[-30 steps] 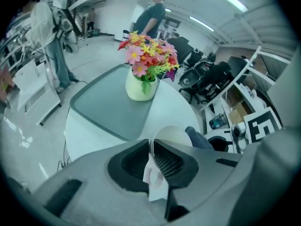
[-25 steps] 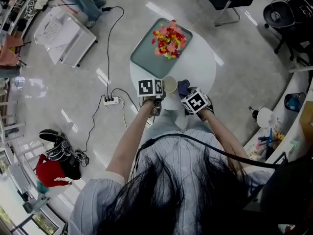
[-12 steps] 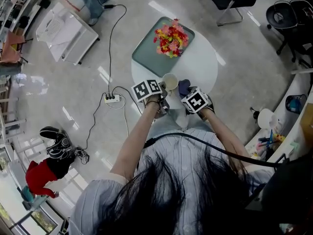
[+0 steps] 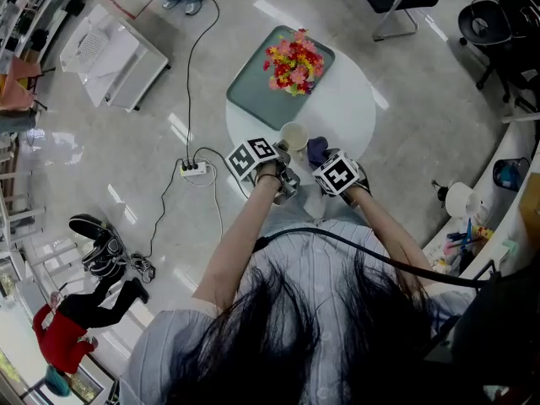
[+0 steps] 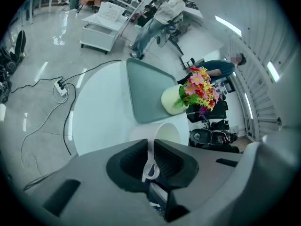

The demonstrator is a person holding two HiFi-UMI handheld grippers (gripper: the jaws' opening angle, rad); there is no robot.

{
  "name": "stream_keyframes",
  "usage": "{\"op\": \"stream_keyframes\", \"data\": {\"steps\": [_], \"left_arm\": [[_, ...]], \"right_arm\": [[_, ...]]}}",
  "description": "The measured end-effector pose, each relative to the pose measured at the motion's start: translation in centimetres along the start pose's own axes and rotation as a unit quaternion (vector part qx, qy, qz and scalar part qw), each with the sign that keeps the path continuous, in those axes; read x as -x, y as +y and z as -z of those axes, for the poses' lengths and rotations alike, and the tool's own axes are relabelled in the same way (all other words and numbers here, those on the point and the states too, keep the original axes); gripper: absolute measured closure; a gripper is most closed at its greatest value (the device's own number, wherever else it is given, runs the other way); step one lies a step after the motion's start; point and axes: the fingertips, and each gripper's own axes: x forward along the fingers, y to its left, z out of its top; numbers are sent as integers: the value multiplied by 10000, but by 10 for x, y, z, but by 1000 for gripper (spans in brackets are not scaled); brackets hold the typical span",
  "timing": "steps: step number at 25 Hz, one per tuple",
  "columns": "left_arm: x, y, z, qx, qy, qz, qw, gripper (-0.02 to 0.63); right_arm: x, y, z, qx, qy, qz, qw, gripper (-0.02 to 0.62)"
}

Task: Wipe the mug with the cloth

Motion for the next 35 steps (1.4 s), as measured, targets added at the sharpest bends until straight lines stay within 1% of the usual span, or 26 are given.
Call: {"op": "stream_keyframes", "data": {"steps": [3, 7, 9, 14, 22, 26, 29, 35], "left_arm": [[-1, 0, 2, 205, -40, -3, 9998, 563], [-1, 0, 7, 776, -47, 48, 9970, 563], [0, 0, 9, 944, -69, 44, 9955, 563], [1, 1, 10, 1098, -140, -9, 9939, 563], [1, 2, 12, 1333, -214, -24, 9908, 563], [1, 2, 14, 1426, -234, -3, 9895, 563], [2, 2, 17, 1638, -282, 26, 9861, 563], [2, 2, 21, 2059, -388, 45, 9778, 563]], "right_arm": [[1, 0, 0, -21, -5, 2, 10000, 494], [5, 3, -4, 92, -50, 17, 9999, 494], [9, 4, -8, 213, -110, 50, 9997, 494], [19, 9, -16, 476, -265, 151, 9984, 494], [28, 24, -19, 735, -371, 3, 9966, 494], [25, 22, -10, 697, -278, -10, 9972, 494], [20, 17, -1, 601, -198, -4, 9980, 494], [10, 6, 17, 115, -39, -3, 9999, 494]]}}
